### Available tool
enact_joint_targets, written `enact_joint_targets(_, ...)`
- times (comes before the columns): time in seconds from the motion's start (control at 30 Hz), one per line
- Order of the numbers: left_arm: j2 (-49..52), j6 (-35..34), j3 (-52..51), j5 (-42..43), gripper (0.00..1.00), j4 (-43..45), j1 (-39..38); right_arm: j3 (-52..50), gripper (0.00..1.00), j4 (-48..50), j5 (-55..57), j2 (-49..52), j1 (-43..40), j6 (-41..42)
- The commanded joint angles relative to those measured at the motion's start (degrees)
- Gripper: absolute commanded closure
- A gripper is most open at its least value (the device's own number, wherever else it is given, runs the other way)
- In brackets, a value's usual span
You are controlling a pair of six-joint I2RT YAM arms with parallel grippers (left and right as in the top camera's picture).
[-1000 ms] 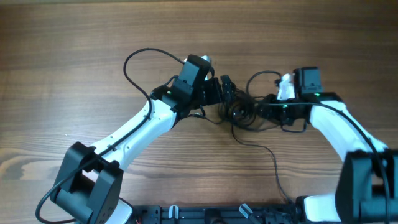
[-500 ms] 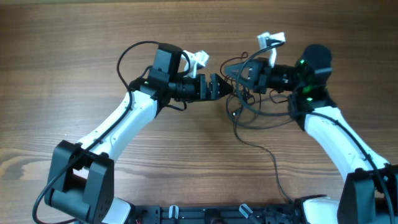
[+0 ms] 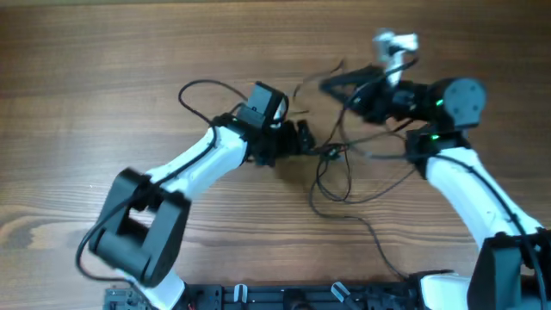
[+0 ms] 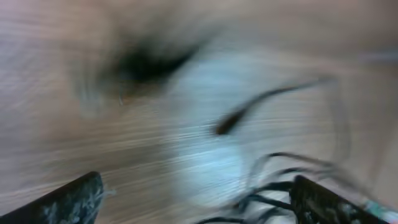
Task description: Untangle cables
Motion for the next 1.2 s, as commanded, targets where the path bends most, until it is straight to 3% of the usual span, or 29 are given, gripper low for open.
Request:
enact_joint_targets(0.0,3.1,0.98,0.24,-5.46,0.15,-6.88,0.92,1.49,0.95,-8.98,11.52,-0.28,-7.45,-10.47)
enact_joint_targets(0.2,1.46,2.54,0.26,-9.66,0.16,-13.62,6.69,1.66,0.95,-17.25,15.47,-0.37,-14.67,-13.29)
enact_joint_targets(0.33,-2.43,2.67,0.26,-9.68,0.35,-15.54,13.6,1.66,0.95,-18.12,15.56,-0.37,-15.8,-13.27)
enact_joint_targets(0.37,-3.61,2.91,0.26,-9.05,0.35,-15.85,15.47,1.68,0.95,-19.3,15.61,-0.37,-15.91,-13.44)
enact_joint_targets(0.43,-6.62,7.74,0.26,0.24,0.23,-14.03,19.5,1.68,0.96,-23.02,15.26,-0.37,-15.85,-14.64)
enact_joint_targets(0.57,-11.5,25.86,0.24,32.26,0.07,-2.84,22.36,1.66,0.95,-30.49,10.19,-0.37,-14.01,-18.23)
enact_joint_targets(0.6,-12.31,28.7,0.24,34.51,0.01,0.26,21.62,1.66,0.96,-30.45,7.58,-0.37,-13.44,-18.16)
enact_joint_targets(0.63,-12.57,30.16,0.24,33.09,0.0,2.08,20.65,1.66,0.95,-29.94,4.5,-0.39,-12.59,-18.1)
enact_joint_targets(0.67,-12.44,29.86,0.24,27.26,0.0,3.91,18.67,1.68,0.95,-28.85,1.51,-0.55,-11.58,-17.0)
enact_joint_targets(0.77,-11.26,29.24,0.24,19.98,0.0,5.53,14.67,1.66,0.95,-26.36,-1.97,-1.46,-10.38,-15.52)
enact_joint_targets(0.87,-9.42,21.27,0.24,17.18,0.0,9.94,11.32,1.66,0.96,-25.22,-3.04,-3.32,-9.75,-15.61)
enact_joint_targets(0.97,-6.32,5.05,0.24,14.51,0.0,16.52,8.04,1.66,0.95,-25.24,-3.13,-5.51,-9.75,-15.82)
enact_joint_targets(1.07,-2.45,-17.11,0.24,14.95,0.0,20.22,4.68,1.66,0.95,-25.27,-3.28,-7.91,-9.73,-17.33)
enact_joint_targets(1.17,2.16,-27.67,0.24,14.95,0.0,23.34,0.9,1.66,0.95,-25.27,-3.3,-8.92,-9.75,-17.33)
